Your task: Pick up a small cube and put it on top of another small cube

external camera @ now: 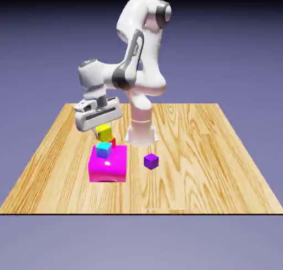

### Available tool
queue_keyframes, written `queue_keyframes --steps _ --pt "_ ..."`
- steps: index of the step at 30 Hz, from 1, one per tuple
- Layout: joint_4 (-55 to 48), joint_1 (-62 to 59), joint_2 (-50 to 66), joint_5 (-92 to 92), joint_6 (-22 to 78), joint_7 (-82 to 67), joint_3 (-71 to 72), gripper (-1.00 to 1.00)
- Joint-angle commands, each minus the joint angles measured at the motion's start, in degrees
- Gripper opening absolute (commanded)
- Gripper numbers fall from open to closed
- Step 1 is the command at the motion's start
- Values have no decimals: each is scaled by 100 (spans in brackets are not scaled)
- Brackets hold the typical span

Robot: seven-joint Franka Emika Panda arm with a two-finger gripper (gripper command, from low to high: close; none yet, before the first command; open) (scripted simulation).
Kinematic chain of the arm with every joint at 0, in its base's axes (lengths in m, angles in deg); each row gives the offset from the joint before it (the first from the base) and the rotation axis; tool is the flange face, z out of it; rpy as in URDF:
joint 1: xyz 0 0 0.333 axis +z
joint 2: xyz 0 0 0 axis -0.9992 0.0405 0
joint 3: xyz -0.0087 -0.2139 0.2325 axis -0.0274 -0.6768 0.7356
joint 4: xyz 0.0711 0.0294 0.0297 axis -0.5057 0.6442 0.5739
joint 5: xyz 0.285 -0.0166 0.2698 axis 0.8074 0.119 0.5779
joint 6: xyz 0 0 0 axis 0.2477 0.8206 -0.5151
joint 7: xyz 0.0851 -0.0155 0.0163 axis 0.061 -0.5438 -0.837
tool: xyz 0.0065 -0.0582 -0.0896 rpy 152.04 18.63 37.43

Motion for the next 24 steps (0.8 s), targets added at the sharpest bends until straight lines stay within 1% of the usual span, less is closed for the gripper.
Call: queue_keyframes --steps 1,2,4,24 --pt "105 -208 -206 -53 96 -158 145 -100" --pt "210 -417 -413 -106 199 -316 290 -100" --pt "229 -455 -450 -115 217 -345 316 -100" --pt "510 3161 73 -3030 -951 1720 -3833 -100"
